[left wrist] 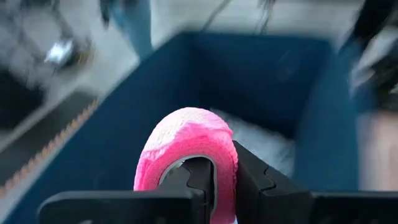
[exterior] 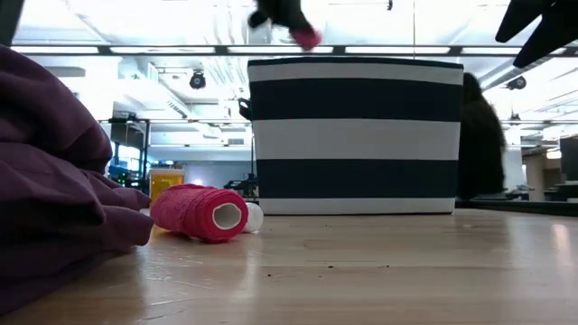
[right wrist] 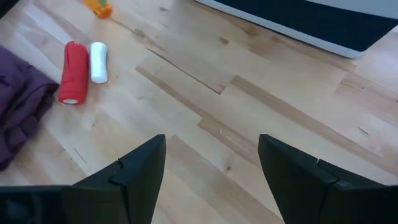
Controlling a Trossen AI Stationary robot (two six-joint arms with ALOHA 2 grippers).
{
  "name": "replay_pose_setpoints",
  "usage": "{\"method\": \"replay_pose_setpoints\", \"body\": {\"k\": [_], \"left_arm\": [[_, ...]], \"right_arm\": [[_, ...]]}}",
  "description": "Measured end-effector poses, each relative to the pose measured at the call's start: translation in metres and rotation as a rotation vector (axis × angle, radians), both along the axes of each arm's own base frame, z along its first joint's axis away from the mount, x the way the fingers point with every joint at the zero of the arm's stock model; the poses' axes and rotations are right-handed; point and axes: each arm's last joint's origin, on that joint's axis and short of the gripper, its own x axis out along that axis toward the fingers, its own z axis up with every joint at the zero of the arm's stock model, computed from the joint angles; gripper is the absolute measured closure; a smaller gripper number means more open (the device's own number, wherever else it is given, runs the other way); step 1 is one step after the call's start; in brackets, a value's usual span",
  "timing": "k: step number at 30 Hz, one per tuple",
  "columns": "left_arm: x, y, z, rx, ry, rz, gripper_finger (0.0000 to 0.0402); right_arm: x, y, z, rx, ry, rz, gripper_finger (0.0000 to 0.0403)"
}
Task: Pick & place medical supplies in basket/bin
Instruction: Put the pink bandage into the blue bin
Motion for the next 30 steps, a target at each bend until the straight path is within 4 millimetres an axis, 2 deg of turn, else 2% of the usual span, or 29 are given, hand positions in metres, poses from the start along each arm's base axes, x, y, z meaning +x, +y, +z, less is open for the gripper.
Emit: {"method": "replay_pose_setpoints", "body": {"k": [3,7,12,20,23,27,29,30], "left_arm": [[0.007,0.028,-0.025,-0.056,0.090,0.076,0.0378],[0.014,0.043,-0.044,-0.095,0.127,0.124,0.0347],[0.017,0.040,-0.047,-0.098,0.134,0.111,0.0281],[0.001,0.032,-0.026,-0.093,0.097,0.093,0.0196],[-0.005,0.030,-0.032,-0.238,0.148,-0.017,0.0185],[-0.012,0.039,-0.054,-0.393,0.270,0.039,0.0183],[-0.008,0.044,-0.055,-0.446,0.185,0.099,0.0183],[-0.007,0.045,-0.052,-0.433,0.157,0.074,0.0183]], "right_arm": [[0.000,0.000,0.000,0.011,-0.009,-0.008,0.0161],[0.001,0.001,0.000,0.019,-0.018,-0.009,0.0165],[0.001,0.001,0.000,0.022,-0.020,-0.011,0.0165],[0.002,0.001,0.000,0.022,-0.020,-0.014,0.0167],[0.002,0.001,0.000,0.022,-0.020,-0.014,0.0168],[0.002,0.001,0.000,0.014,-0.014,-0.004,0.0170],[0.002,0.000,0.000,0.013,-0.013,-0.006,0.0170],[0.002,0.000,0.000,0.013,-0.013,-0.008,0.0170]]}}
